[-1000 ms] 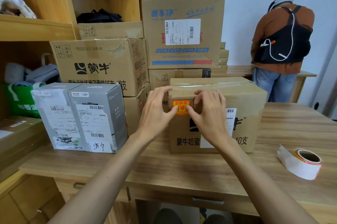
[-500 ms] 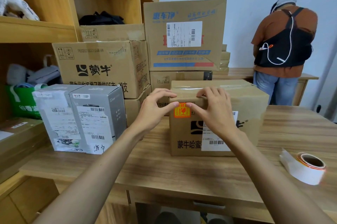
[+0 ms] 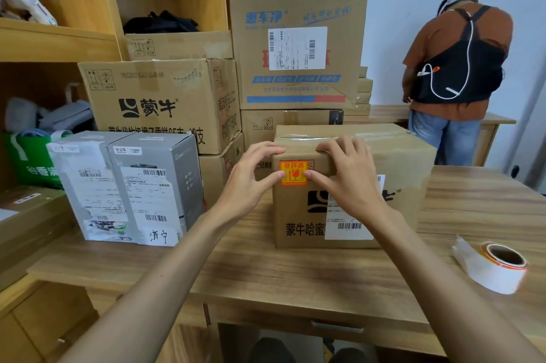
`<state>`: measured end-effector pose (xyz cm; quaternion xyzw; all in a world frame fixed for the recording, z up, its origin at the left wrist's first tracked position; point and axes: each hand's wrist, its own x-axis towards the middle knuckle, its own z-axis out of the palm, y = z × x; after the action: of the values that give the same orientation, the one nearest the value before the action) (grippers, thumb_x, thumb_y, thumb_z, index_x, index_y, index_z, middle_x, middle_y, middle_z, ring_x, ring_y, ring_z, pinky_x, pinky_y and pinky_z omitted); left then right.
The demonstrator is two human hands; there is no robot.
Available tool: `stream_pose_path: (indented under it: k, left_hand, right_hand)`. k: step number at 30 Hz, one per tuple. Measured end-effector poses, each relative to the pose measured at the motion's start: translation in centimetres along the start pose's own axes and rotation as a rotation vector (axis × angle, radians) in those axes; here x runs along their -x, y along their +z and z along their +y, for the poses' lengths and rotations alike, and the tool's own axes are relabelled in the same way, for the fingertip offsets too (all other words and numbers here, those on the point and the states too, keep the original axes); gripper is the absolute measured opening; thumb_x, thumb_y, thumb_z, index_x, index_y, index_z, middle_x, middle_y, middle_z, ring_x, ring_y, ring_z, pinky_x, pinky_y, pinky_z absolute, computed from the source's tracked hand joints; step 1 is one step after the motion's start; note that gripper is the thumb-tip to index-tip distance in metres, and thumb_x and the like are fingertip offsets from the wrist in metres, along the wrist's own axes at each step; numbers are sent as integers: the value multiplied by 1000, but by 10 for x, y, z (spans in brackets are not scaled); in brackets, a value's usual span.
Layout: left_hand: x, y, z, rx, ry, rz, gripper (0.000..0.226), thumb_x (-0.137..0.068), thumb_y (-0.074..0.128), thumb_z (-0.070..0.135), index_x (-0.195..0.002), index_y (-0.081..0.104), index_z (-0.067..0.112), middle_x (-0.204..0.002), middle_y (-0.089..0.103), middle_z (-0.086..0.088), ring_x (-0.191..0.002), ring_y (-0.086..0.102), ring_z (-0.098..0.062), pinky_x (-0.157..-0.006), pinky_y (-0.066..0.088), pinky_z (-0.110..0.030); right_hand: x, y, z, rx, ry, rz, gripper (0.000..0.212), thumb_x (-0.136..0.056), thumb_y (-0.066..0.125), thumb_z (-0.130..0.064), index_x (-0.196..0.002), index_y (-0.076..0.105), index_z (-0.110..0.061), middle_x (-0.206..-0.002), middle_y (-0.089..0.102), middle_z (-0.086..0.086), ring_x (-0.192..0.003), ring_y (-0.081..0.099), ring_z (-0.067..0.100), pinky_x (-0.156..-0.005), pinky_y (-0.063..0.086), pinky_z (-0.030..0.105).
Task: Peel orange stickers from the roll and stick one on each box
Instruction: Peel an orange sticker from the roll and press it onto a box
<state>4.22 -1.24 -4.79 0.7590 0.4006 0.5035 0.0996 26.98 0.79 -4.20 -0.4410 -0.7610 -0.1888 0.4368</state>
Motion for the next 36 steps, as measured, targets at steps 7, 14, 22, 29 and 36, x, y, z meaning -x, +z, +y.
stream_pose_path:
  k: [7, 14, 22, 29, 36]
  left_hand:
    - [5, 3, -3, -84, 3, -50, 60, -87, 78, 34, -140, 51, 33, -150, 41, 18, -128, 47, -5, -109, 41, -34]
    - [6, 7, -6, -186, 52, -37, 62, -89, 74, 40, -144, 45, 34, -152, 38, 17, -130, 45, -11, -110, 42, -44]
    - [3, -1, -8, -198, 66, -84, 56, -92, 70, 38, -143, 46, 38, -150, 39, 20, -125, 49, -9, -104, 45, -39]
    - [-5, 4, 1, -60, 31, 48, 24, -99, 62, 30, -123, 66, 26, -128, 56, 14, -100, 56, -7, -87, 46, -24]
    - [1, 7, 15, -42, 32, 109, 23, -96, 68, 20, -119, 71, 18, -119, 62, 9, -90, 57, -9, -81, 43, -13]
  right_hand:
    - [3, -3, 0, 57, -51, -27, 65, -74, 60, -72, -114, 56, -21, -109, 51, 0, -104, 43, 21, -90, 36, 37]
    - [4, 3, -3, 155, -55, -7, 65, -73, 67, -66, -115, 55, -18, -110, 53, 3, -105, 44, 24, -92, 34, 37]
    - [2, 4, 0, 87, -40, -7, 59, -78, 64, -65, -112, 56, -18, -109, 53, 1, -105, 45, 23, -92, 37, 36]
    - [-3, 8, -6, -2, 57, 56, 48, -89, 51, -65, -100, 58, -20, -100, 52, -2, -96, 44, 19, -85, 37, 35]
    - [3, -10, -7, -94, 39, -12, 50, -86, 53, -66, -110, 62, -23, -106, 53, -8, -104, 46, 16, -95, 34, 33]
